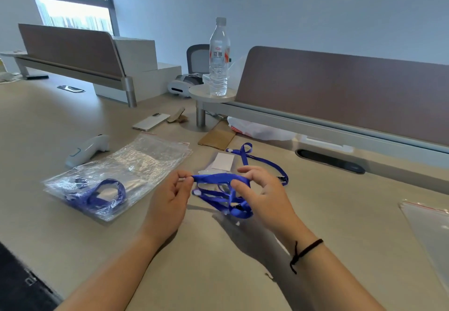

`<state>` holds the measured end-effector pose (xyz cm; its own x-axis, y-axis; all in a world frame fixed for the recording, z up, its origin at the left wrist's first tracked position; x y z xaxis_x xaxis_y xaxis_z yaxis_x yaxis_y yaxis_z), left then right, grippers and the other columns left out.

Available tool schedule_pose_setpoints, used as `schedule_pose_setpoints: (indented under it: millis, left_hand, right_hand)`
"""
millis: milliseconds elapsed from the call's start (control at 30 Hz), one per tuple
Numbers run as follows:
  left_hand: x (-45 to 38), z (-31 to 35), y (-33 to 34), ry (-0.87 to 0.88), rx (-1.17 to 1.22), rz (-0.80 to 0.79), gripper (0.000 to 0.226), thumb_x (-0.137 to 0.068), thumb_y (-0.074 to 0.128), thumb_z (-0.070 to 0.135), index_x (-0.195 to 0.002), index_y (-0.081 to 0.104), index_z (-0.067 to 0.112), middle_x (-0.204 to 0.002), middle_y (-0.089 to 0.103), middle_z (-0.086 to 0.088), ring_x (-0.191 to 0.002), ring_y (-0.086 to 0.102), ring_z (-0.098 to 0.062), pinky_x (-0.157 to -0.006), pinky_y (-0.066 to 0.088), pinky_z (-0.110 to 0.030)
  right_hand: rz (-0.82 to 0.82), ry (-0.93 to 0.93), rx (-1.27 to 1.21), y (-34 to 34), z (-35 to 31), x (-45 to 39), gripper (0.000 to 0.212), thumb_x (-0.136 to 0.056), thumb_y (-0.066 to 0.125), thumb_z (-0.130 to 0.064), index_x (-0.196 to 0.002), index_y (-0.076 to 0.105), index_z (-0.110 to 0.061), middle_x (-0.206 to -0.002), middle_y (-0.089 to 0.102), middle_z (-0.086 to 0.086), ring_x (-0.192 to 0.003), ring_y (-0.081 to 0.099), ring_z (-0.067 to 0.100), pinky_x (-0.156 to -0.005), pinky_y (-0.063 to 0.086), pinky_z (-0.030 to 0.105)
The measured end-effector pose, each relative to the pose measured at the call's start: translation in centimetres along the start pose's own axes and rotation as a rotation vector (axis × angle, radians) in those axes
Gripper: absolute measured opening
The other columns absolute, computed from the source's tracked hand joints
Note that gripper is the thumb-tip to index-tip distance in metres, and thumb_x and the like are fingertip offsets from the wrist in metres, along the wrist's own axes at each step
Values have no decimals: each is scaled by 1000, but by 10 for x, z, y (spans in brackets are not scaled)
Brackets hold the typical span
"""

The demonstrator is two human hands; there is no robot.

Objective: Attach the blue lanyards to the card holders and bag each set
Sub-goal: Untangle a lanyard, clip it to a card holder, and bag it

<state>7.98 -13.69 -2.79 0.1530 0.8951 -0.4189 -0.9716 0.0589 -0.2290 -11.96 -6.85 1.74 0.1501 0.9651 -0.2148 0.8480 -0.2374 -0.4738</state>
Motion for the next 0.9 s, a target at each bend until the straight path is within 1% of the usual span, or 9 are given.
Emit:
schedule_pose_setpoints:
  millis: [100, 200, 333, 400, 500, 667, 733, 833, 900]
  left_hand:
    - [-2, -3, 0, 6, -3, 32, 15, -105, 47, 23, -94, 56, 26, -60, 50, 4, -56, 44, -13, -55, 40, -37]
    - [-4, -5, -2, -3, 26, 57, 17, -105, 45, 26, -92, 54, 31, -59, 47, 5, -55, 41, -16, -54, 37, -40]
    - [-5, -11, -4, -35, 44, 68, 18, -105, 44, 34, -90, 53, 35, -61, 46, 7, -56, 40, -17, -55, 37, -43]
    - [-5, -12, -5, -64, 64, 68, 17, -102, 44, 42, -91, 53, 33, -63, 47, 5, -58, 41, -19, -56, 38, -46]
    - [-3, -13, -6, -155, 149, 48, 26, -93, 43, 55, -92, 53, 30, -63, 48, 1, -58, 41, -25, -56, 39, -49]
    - [-3, -7, -8, -177, 210, 22, 21, -98, 42, 43, -88, 54, 30, -66, 56, 0, -60, 49, -23, -64, 43, -47]
    - [-2, -6, -8, -184, 219, 10, 21, -102, 42, 38, -86, 54, 30, -68, 58, 0, -60, 50, -22, -64, 44, -47]
    - [0, -2, -7, -179, 243, -12, 28, -107, 41, 29, -81, 52, 30, -72, 62, -3, -57, 47, -22, -61, 40, -44]
    - [2, 3, -5, -177, 274, -40, 27, -107, 42, 25, -83, 54, 29, -80, 65, -8, -57, 44, -23, -56, 38, -39]
  right_hand:
    - [-61, 97, -204, -5, -24, -12, 14, -93, 66, -35, -94, 73, -23, -97, 70, -20, -93, 63, -3, -80, 45, 22]
    - [-83, 87, -212, -13, -53, -27, 21, -92, 67, -38, -93, 73, -18, -69, 65, -17, -67, 58, -4, -74, 42, 22]
    - [-103, 71, -318, -26, -90, -53, 24, -92, 69, -29, -97, 73, -5, -83, 75, 2, -80, 70, 11, -81, 54, 27]
    - [-121, 50, -322, -31, -103, -63, 23, -93, 69, -28, -95, 73, -6, -80, 71, 5, -79, 67, 20, -90, 56, 38]
    - [-174, 41, -257, -31, -111, -72, 22, -94, 68, -29, -87, 70, -9, -70, 64, 4, -71, 63, 21, -85, 58, 38]
    - [-160, -41, 399, -19, -103, -77, 26, -93, 66, -41, -79, 68, -19, -65, 63, -1, -57, 56, 8, -61, 50, 27]
    - [-190, -24, 404, -13, -96, -77, 26, -96, 61, -39, -85, 69, -17, -65, 64, 0, -52, 57, 5, -60, 51, 27]
    - [-157, 39, 189, -10, -89, -75, 30, -104, 51, -29, -90, 67, -8, -58, 60, 2, -48, 56, 11, -57, 50, 26]
    - [-253, 129, 114, 0, -82, -68, 33, -106, 47, -29, -88, 65, -8, -56, 60, 2, -51, 58, 18, -63, 55, 34]
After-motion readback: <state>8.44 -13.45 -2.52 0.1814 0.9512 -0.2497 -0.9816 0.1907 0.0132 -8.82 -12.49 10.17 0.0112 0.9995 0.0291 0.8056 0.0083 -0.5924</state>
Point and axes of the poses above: each hand's wrist, its own x-axis away from the middle knuckle, its own y-axis out of the palm, z = x × y, the point moved 4 cm from there along -x, towards the middle knuckle
